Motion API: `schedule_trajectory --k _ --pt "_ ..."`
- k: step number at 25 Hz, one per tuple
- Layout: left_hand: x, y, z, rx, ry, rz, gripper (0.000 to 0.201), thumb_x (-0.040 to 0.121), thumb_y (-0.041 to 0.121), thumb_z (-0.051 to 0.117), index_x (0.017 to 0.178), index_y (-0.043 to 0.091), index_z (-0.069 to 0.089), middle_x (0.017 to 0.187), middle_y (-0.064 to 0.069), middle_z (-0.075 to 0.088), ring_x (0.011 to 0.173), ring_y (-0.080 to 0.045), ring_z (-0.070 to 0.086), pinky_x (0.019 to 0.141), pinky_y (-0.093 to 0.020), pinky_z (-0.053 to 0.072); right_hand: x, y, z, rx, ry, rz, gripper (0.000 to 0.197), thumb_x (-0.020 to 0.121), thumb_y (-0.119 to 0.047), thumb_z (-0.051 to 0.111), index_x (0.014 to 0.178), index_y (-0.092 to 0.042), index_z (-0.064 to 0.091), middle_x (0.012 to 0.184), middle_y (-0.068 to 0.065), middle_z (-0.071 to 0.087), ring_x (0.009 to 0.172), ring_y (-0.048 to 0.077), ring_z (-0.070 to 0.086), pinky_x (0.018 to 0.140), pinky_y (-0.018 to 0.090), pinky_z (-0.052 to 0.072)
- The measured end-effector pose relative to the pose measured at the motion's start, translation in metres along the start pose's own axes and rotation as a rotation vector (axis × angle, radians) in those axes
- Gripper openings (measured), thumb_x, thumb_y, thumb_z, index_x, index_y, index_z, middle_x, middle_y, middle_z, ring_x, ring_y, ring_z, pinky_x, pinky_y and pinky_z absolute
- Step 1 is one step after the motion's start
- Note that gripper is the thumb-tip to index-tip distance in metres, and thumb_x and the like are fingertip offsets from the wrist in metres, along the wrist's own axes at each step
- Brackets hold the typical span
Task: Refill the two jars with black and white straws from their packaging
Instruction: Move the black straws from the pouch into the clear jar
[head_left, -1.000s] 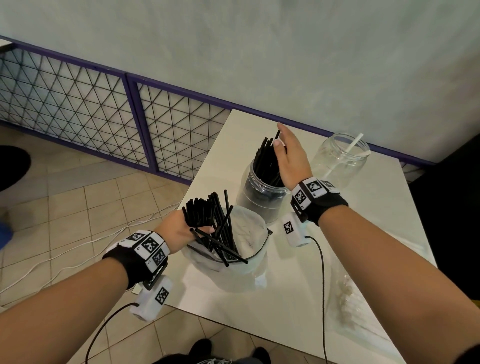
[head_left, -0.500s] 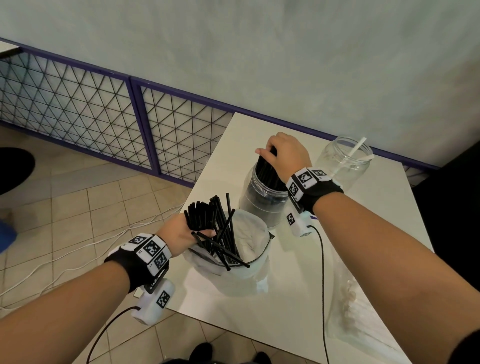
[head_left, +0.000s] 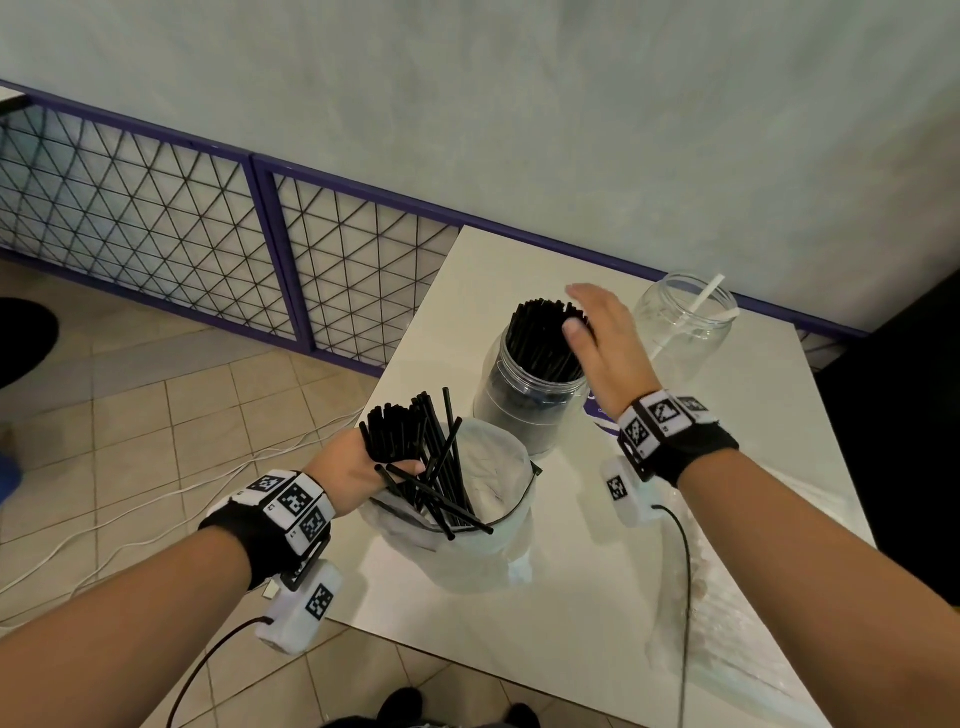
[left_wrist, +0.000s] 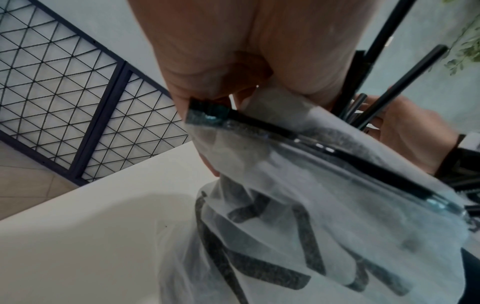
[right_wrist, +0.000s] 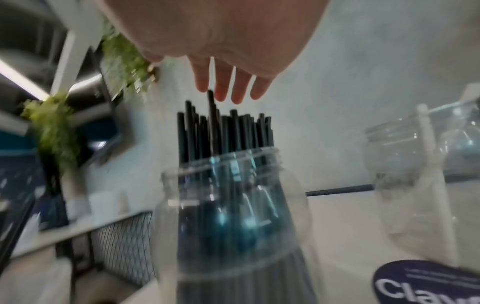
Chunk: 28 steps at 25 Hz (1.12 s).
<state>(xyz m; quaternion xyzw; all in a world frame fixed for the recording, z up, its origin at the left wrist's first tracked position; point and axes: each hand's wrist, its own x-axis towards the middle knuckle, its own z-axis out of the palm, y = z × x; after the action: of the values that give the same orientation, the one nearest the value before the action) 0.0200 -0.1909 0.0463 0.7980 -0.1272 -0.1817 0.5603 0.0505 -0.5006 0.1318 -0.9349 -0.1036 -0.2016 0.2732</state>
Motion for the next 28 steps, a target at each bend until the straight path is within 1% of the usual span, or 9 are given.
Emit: schedule_trajectory --k 2,4,10,12,15,19,21,24,28 --pt "0.000 -0.001 0.000 -0.002 -0.003 -0.003 0.032 0.052 0.054 0.072 0.077 0.036 0.065 0.082 -0.007 0.065 0.081 -0.025 0.061 0.089 -0.053 0.049 -0.010 0.008 0.007 -0.136 -0.152 -0.084 0.065 0.094 -0.052 0.033 0.144 -0.012 0.033 0.149 0.008 0.035 0.137 0.022 0.031 0.115 0.035 0.023" --pt "0.001 -0.001 0.001 -0.006 -0.009 -0.001 0.037 0.053 0.054 0.073 0.081 0.033 0.064 0.085 -0.011 0.066 0.084 -0.029 0.061 0.090 -0.054 0.049 -0.010 0.016 0.015 -0.244 -0.205 -0.093 0.070 0.091 -0.055 0.033 0.147 -0.014 0.028 0.153 0.007 0.029 0.141 0.024 0.026 0.116 0.040 0.022" --pt "-0.001 -0.003 0.001 -0.062 -0.009 -0.006 0.029 0.053 0.048 0.077 0.076 0.033 0.066 0.081 -0.005 0.063 0.080 -0.021 0.056 0.090 -0.056 0.047 0.023 0.011 0.018 -0.437 -0.280 -0.104 0.057 0.096 -0.046 0.014 0.145 -0.024 0.034 0.153 -0.002 0.032 0.143 0.026 0.024 0.114 0.048 0.026" --pt "-0.001 -0.003 0.000 -0.053 -0.011 -0.003 0.028 0.053 0.049 0.076 0.075 0.033 0.066 0.079 -0.003 0.063 0.078 -0.020 0.056 0.089 -0.054 0.048 0.031 0.008 0.018 -0.424 -0.381 -0.095 0.062 0.095 -0.056 0.015 0.146 -0.024 0.029 0.154 -0.001 0.031 0.143 0.026 0.024 0.113 0.048 0.027" --pt "-0.002 0.000 -0.001 0.005 -0.019 0.022 0.023 0.055 0.053 0.072 0.071 0.039 0.064 0.075 0.002 0.061 0.074 -0.018 0.055 0.085 -0.051 0.049 0.027 0.001 0.017 -0.452 -0.433 -0.072 0.088 0.078 -0.081 0.011 0.148 -0.027 0.020 0.156 -0.001 0.022 0.144 0.028 0.018 0.114 0.053 0.021" --pt "-0.001 -0.002 -0.001 0.037 -0.017 0.015 0.026 0.055 0.057 0.070 0.073 0.040 0.064 0.077 0.000 0.063 0.076 -0.020 0.058 0.085 -0.048 0.051 0.039 -0.011 0.020 -0.433 -0.442 0.095 0.093 0.070 -0.087 0.028 0.148 -0.040 0.008 0.160 -0.005 0.006 0.146 0.031 0.004 0.111 0.061 0.015" --pt "0.001 -0.003 -0.001 0.061 -0.019 0.012 0.029 0.055 0.057 0.069 0.075 0.037 0.064 0.079 -0.002 0.066 0.080 -0.025 0.061 0.086 -0.050 0.050 0.046 -0.015 0.029 -0.451 -0.473 0.148 0.081 0.077 -0.081 0.034 0.145 -0.040 0.022 0.155 -0.004 0.022 0.142 0.032 0.018 0.108 0.058 0.028" --pt "0.004 -0.004 0.000 0.046 -0.017 0.004 0.026 0.056 0.054 0.070 0.076 0.038 0.065 0.078 0.000 0.065 0.080 -0.023 0.060 0.088 -0.052 0.049 0.046 -0.017 0.042 -0.470 -0.339 0.130 0.049 0.087 -0.060 0.047 0.124 -0.028 0.053 0.129 -0.001 0.051 0.119 0.027 0.043 0.091 0.047 0.046" --pt "0.004 -0.005 -0.001 0.011 -0.037 0.017 0.024 0.057 0.051 0.074 0.076 0.040 0.066 0.080 0.001 0.065 0.082 -0.023 0.059 0.090 -0.057 0.048 0.054 -0.013 0.035 -0.384 -0.102 0.108 0.037 0.089 -0.045 0.051 0.110 -0.016 0.062 0.115 0.002 0.056 0.108 0.026 0.046 0.082 0.045 0.050"
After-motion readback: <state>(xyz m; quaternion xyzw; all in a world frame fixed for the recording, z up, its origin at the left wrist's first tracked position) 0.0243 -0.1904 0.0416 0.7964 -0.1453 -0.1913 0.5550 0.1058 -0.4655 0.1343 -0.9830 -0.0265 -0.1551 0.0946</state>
